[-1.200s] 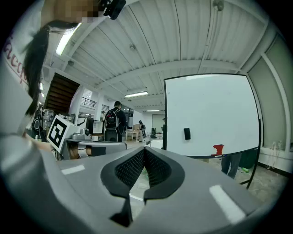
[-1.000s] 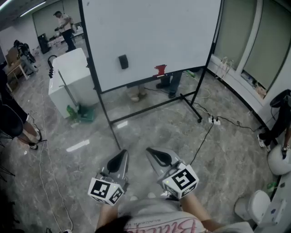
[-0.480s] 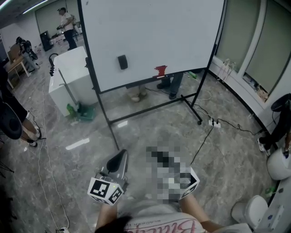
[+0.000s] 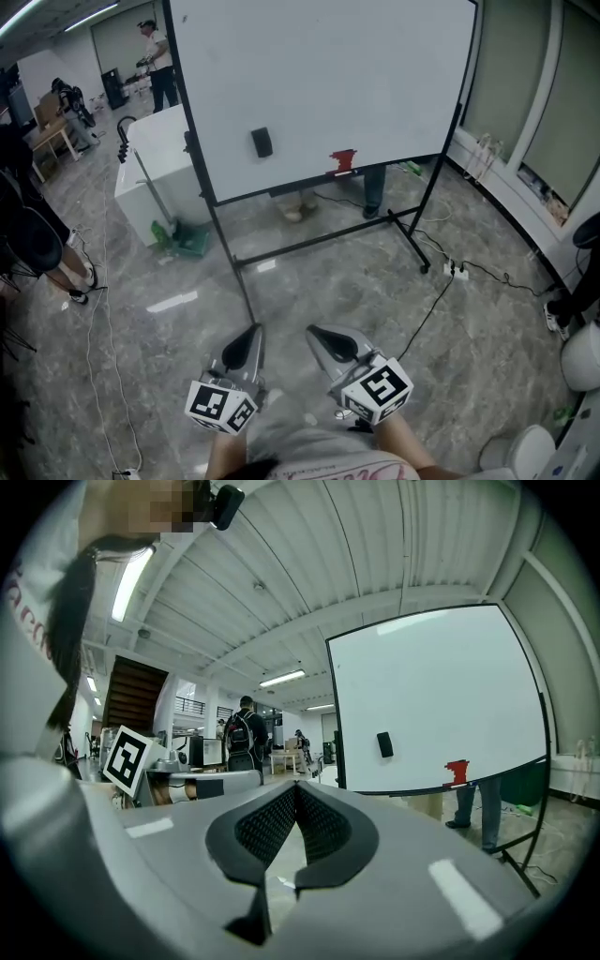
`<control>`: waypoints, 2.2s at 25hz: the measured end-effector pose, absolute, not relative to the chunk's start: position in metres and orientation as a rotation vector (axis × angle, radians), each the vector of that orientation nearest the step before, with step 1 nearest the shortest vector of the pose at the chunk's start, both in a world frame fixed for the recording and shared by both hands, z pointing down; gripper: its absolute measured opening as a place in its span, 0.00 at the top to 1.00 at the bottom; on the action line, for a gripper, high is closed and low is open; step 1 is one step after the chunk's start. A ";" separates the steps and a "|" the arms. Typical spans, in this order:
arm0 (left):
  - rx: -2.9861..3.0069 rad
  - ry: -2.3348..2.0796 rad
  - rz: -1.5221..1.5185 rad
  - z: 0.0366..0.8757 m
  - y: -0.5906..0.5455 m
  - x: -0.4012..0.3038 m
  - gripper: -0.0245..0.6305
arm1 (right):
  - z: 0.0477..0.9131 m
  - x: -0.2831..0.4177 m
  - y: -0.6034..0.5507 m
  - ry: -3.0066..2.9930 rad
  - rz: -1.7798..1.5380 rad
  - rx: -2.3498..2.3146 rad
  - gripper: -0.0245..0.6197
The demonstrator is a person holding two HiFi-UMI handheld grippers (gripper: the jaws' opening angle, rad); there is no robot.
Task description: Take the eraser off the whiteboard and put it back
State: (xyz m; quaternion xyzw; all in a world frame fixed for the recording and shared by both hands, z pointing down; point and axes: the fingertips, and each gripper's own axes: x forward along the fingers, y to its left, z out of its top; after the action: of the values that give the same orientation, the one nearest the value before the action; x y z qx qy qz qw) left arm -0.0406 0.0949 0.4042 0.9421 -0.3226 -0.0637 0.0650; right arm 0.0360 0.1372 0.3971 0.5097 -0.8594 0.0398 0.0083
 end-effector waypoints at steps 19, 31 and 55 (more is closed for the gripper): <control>2.857 -0.946 -0.160 0.402 -0.057 -0.029 0.96 | 0.388 0.059 -0.020 -2.657 0.130 1.648 0.96; 2.881 -0.931 -0.207 0.392 -0.163 -0.029 0.96 | 0.373 0.074 -0.140 -2.555 0.006 1.752 0.96; 2.793 -1.027 -0.166 0.408 -0.328 0.017 0.96 | 0.381 0.134 -0.362 -2.283 -0.024 1.907 0.56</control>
State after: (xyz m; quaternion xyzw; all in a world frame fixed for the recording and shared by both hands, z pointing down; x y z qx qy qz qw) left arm 0.0171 -0.3283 0.4081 0.9340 -0.3436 -0.0555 0.0805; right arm 0.1337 -0.3624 0.3810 0.6388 -0.7648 -0.0081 0.0835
